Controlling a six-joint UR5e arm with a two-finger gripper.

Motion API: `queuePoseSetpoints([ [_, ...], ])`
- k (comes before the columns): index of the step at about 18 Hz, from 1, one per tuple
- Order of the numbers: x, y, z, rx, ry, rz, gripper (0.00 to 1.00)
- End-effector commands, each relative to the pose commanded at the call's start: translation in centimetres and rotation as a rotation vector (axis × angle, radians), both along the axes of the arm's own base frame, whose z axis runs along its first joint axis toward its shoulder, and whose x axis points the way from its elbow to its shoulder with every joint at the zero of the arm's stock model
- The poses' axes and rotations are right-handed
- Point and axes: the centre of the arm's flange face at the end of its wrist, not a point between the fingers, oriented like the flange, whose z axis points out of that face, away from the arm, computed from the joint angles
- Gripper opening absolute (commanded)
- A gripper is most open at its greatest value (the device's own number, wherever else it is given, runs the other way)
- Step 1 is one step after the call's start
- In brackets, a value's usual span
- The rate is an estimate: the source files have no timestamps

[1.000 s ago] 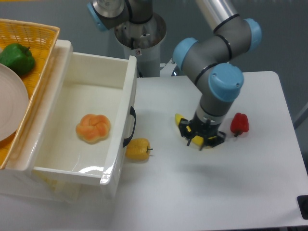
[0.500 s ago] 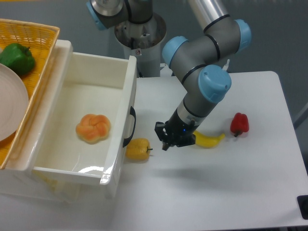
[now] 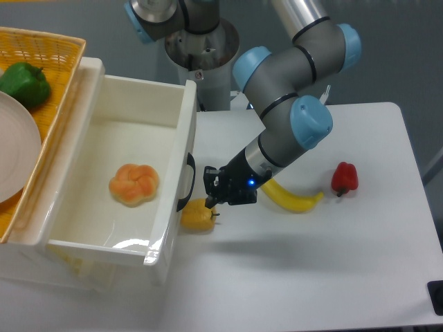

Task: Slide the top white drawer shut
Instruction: 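Push the drawer front with the gripper, sliding the drawer into the unit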

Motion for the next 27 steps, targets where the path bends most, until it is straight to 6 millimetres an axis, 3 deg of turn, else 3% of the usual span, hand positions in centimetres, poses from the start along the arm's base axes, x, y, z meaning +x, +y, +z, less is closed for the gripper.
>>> queuePoseSetpoints([
  [14,2.0,-0.5,2.3,-0.005,-0.040,-0.002,0.00],
  [27,6.2,1.7,2.7,-0.017,-0.049,-0.068,0.04],
])
